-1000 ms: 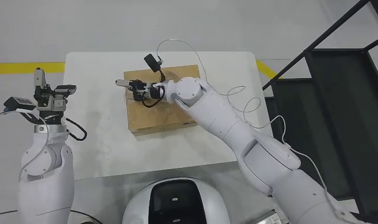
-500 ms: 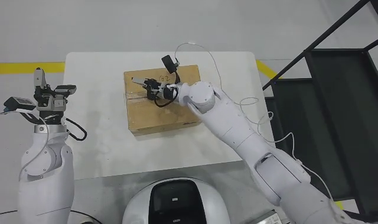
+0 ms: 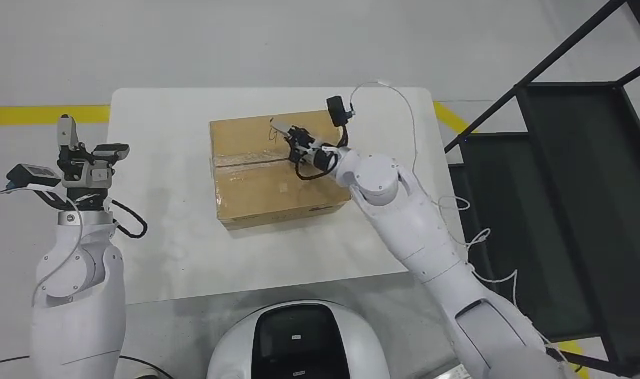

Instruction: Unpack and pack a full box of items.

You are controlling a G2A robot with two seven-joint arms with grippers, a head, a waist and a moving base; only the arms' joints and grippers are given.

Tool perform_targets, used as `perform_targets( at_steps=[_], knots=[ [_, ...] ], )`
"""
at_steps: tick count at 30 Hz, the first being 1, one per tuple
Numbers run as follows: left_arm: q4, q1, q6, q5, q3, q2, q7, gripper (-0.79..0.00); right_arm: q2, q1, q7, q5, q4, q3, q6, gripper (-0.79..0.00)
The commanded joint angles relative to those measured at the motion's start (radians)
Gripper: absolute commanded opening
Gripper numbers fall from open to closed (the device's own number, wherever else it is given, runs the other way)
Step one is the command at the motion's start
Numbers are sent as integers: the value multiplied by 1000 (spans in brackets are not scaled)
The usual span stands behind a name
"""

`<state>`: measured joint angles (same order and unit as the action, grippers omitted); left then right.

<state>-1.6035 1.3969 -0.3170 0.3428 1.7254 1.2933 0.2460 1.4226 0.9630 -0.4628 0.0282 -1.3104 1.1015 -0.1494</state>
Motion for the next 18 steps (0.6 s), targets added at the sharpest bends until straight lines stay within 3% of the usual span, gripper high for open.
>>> perform_targets(
  at_steps=[1,18],
  knots=[
    [0,0,0,0,0,0,0,0,-8,27,20,-8,-25,33,-14,0],
    [0,0,0,0,0,0,0,0,-53,215,169,-62,-194,250,-102,0]
  ],
)
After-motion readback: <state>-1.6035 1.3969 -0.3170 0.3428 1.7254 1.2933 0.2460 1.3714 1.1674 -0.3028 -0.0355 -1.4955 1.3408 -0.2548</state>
